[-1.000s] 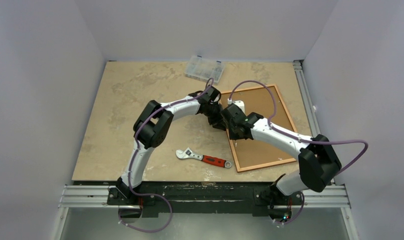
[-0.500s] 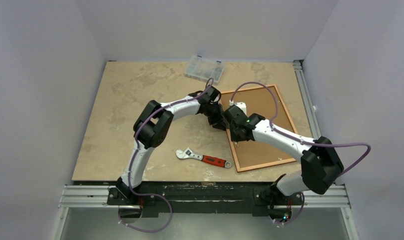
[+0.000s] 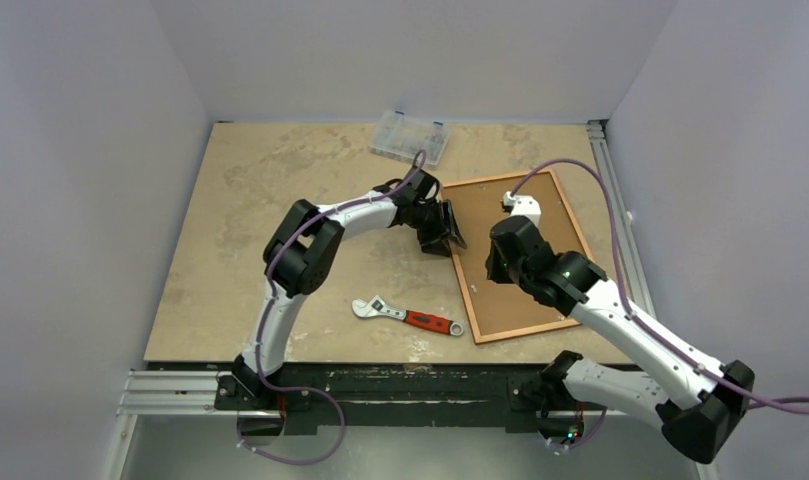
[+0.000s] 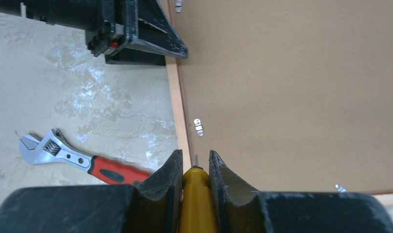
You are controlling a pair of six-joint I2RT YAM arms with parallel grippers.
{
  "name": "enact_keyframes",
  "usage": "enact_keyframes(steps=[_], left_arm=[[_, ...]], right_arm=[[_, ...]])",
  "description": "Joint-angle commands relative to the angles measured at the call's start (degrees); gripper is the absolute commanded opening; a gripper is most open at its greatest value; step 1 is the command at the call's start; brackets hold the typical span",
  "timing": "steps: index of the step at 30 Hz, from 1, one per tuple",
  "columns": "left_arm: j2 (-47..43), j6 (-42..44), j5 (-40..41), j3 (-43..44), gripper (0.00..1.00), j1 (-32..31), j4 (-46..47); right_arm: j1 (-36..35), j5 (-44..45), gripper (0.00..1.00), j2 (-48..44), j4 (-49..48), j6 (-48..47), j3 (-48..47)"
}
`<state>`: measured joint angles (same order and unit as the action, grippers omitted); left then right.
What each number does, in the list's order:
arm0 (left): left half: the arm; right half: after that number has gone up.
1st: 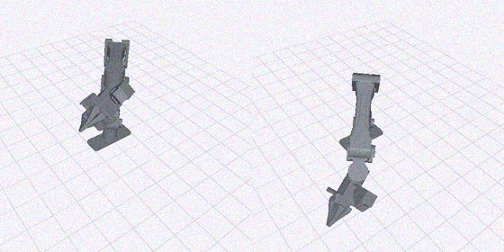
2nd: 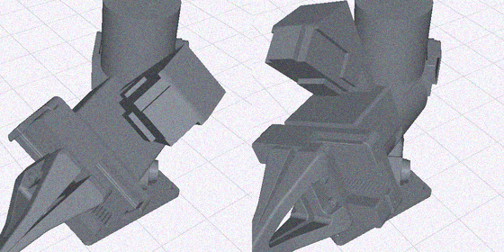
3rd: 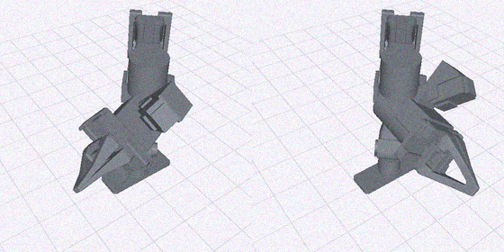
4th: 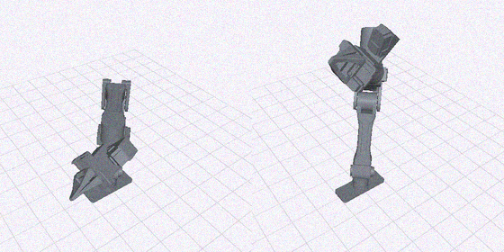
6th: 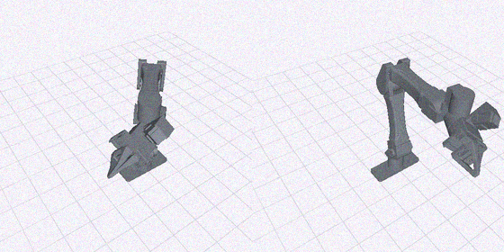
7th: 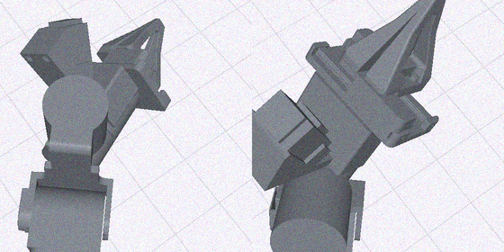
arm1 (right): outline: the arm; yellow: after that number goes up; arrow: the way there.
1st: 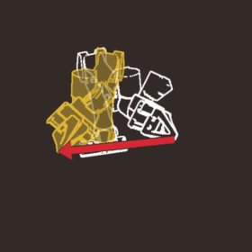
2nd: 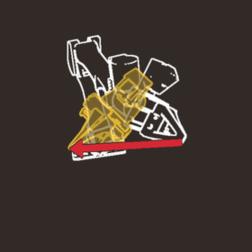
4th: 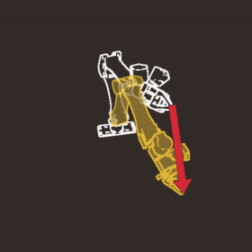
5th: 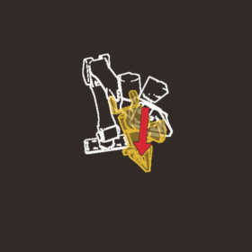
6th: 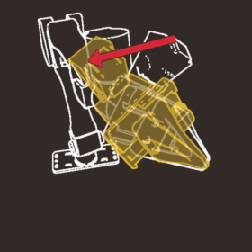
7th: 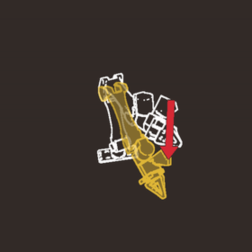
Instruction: Take the photo out of the frame
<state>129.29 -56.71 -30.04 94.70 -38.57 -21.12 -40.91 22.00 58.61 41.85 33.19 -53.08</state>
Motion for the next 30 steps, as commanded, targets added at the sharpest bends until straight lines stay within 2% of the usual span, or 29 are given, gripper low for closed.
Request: enact_keyframes(steps=[1,4,7,13,16,30], left_arm=[[-6.5,2.3,-0.8,-2.8,0.55,0.3,6.0],[-8.7,3.0,-0.4,-5.0,0.63,-0.8,6.3],[-10.3,4.4,2.1,-5.8,0.64,-2.9,3.4],[-13.3,4.4,10.1,-6.9,0.57,-8.8,-2.9],[-13.7,1.3,15.7,-7.2,0.46,-11.4,-7.5],[-11.5,-4.5,18.7,-8.7,0.45,-19.9,-8.1]], right_arm=[[-0.1,6.0,0.00,-4.9,7.1,3.2,0.5],[-0.1,6.0,0.00,-8.6,8.4,5.2,0.5],[-0.1,5.8,0.00,-12.2,8.9,6.6,0.7],[-0.1,8.3,0.00,-17.9,10.3,8.4,0.8],[-0.1,8.8,0.00,-19.7,9.3,8.4,1.8],[-0.1,7.0,0.00,-18.8,7.9,6.9,2.5]])
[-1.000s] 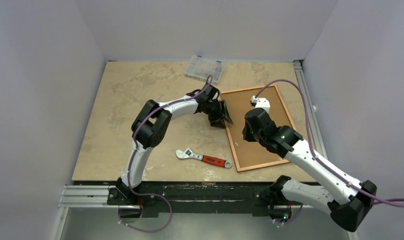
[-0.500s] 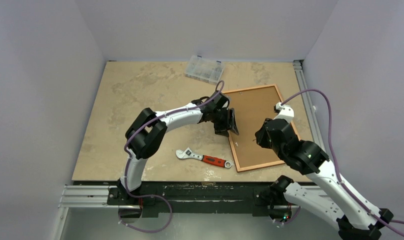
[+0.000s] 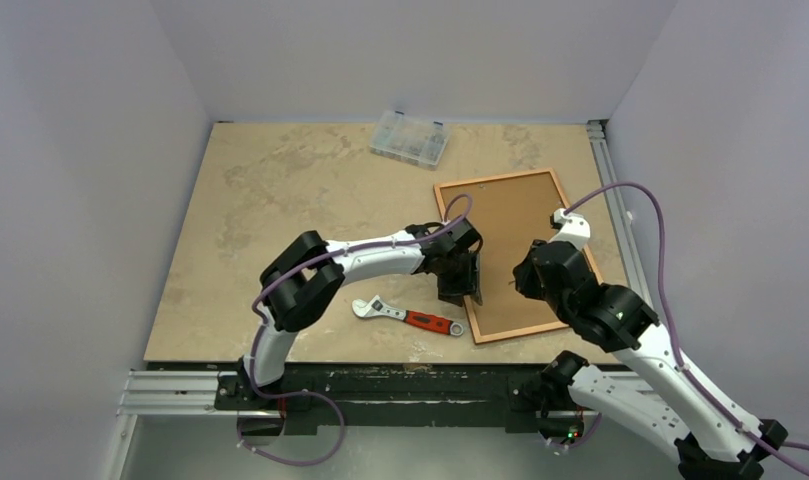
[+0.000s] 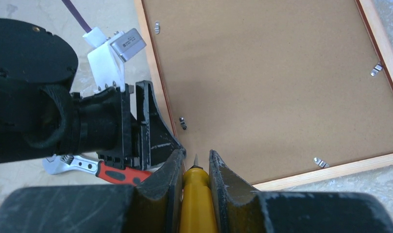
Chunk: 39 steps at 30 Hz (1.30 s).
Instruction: Take the photo out of the frame
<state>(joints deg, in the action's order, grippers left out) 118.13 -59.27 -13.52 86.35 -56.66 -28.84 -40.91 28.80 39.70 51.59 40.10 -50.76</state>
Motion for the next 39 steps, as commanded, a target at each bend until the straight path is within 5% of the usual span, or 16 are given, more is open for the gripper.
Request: enact_keyframes(steps=[1,19,27,39], left_arm=[[-0.4,-2.0,2.5,-0.3,0.43,-2.0,-0.8],[7.5,2.4,6.3,7.7,0.26,-2.1,-6.4],[11.6,13.0,6.0,16.4,0.04,0.6,-8.7],[16.2,32.3,3.2,26.0,0.01,10.1,-14.1]], right_arm=[[-0.1,0.3,0.00,0.0,-1.8,0.0,0.2],[-0.1,0.4,0.00,-0.2,-1.6,0.3,0.2],[-0.1,0.6,0.00,0.8,-1.1,0.5,0.0],[-0.1,1.0,0.00,2.3,-1.2,0.6,0.0]])
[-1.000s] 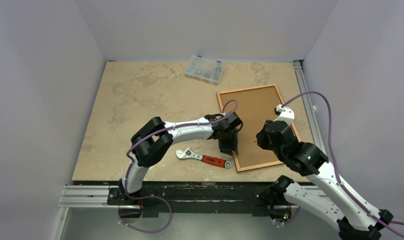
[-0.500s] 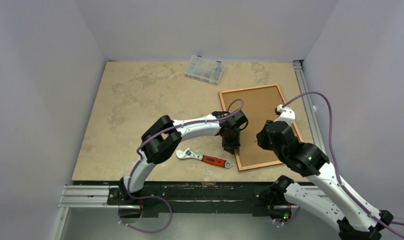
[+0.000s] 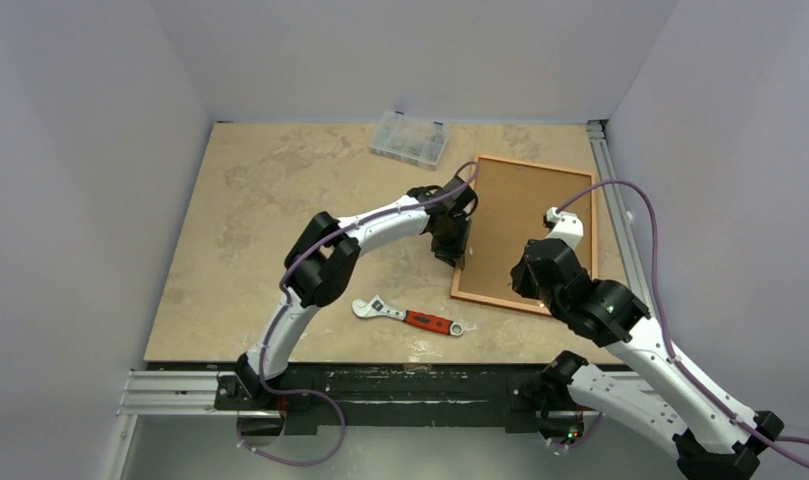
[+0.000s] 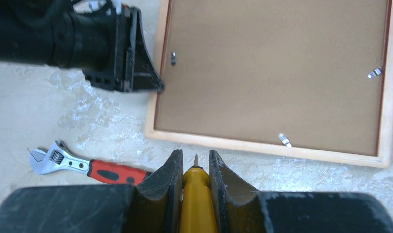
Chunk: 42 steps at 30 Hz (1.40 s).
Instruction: Take the photo out of the frame
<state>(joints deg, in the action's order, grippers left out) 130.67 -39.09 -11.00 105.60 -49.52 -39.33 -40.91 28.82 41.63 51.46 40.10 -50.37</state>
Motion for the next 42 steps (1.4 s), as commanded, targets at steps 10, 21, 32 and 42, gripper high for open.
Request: enact_keyframes(steps=[10,21,32,42], left_arm=[[8.7,23.0,3.0,22.8,0.28,9.0,-17.2],[-13.5,-2.2,-9.1,2.8,0.76,12.0,-3.9],[-22.2,-37.9,-17.6,-25.6,0.76,10.6,25.7],[-19.2,-58.8,-8.0,-34.1,0.66,4.0,33.9]], right_arm=[[-0.1,0.8,0.00,1.0,-0.8,0.7,-0.5],[-0.2,1.0,0.00,0.6,-0.6,0.8,-0.4],[-0.2,1.5,0.00,-0.5,-0.8,0.3,-0.2],[-0.1,2.0,0.00,-1.1,-1.1,0.2,0.1]])
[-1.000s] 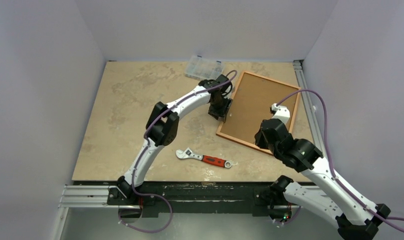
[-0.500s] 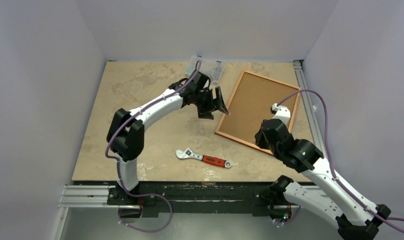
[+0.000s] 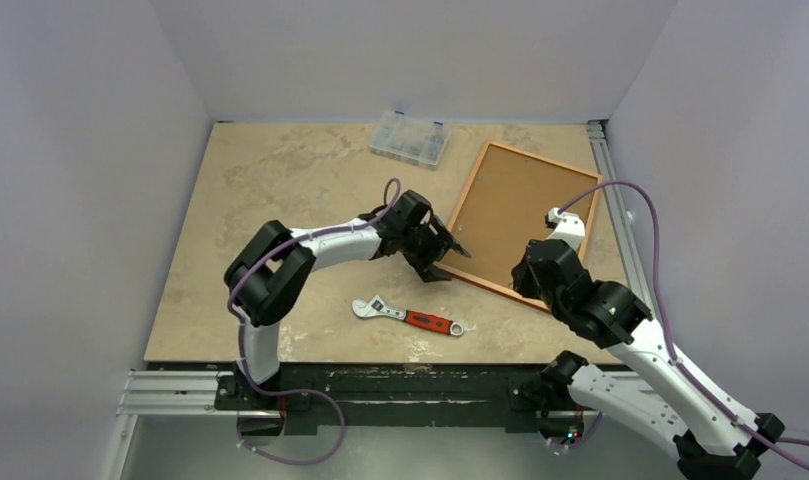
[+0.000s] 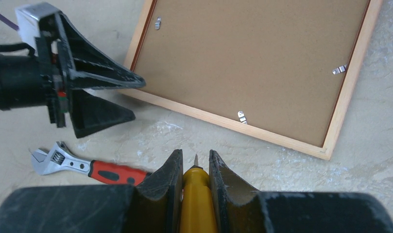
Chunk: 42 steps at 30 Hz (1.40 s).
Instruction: Take the photo out of the frame
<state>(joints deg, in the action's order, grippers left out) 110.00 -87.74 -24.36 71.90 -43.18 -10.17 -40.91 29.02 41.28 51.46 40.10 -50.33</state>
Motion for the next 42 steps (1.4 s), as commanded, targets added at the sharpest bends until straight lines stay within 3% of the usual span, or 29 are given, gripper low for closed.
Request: enact_keyframes(steps=[1,6,9,13,18,23,28,33,42], left_arm=[[2.0,-11.0,6.6,0.2,0.64,-3.0,3.8],[5.9,-13.9,11.3,3.4,0.63,-4.5,0.1],[7.7,-13.8,15.2,8.2,0.59,-4.7,-9.0],[10.0,-13.8,17.5,11.3,0.63,-4.7,-14.1],[11.4,-13.5,20.4,14.8,0.48,-4.9,-21.3],[12.4,-12.6,21.9,14.2,0.42,-4.8,-22.3],[13.5,-6.5,24.0,16.0,0.29,-4.5,-23.1],[13.3,-0.7,21.4,15.9,0.00,-2.0,-20.8],[14.4,17.7,18.4,22.2,0.00,3.6,-21.4]], right_arm=[[-0.2,1.8,0.00,-0.8,-1.1,0.2,0.1],[-0.2,1.8,0.00,-1.2,-1.3,-0.1,0.1],[-0.2,1.7,0.00,-1.6,-1.5,-0.3,0.3],[-0.2,1.6,0.00,-1.6,-1.8,-0.5,0.4],[-0.2,1.7,0.00,-1.6,-1.9,-0.5,0.5],[-0.2,1.7,0.00,-1.9,-2.0,-0.5,0.5],[-0.2,1.7,0.00,-1.6,-1.8,-0.5,0.4],[-0.2,1.7,0.00,-1.5,-1.8,-0.5,0.4],[-0.2,1.9,0.00,1.2,-1.6,-0.8,0.1]])
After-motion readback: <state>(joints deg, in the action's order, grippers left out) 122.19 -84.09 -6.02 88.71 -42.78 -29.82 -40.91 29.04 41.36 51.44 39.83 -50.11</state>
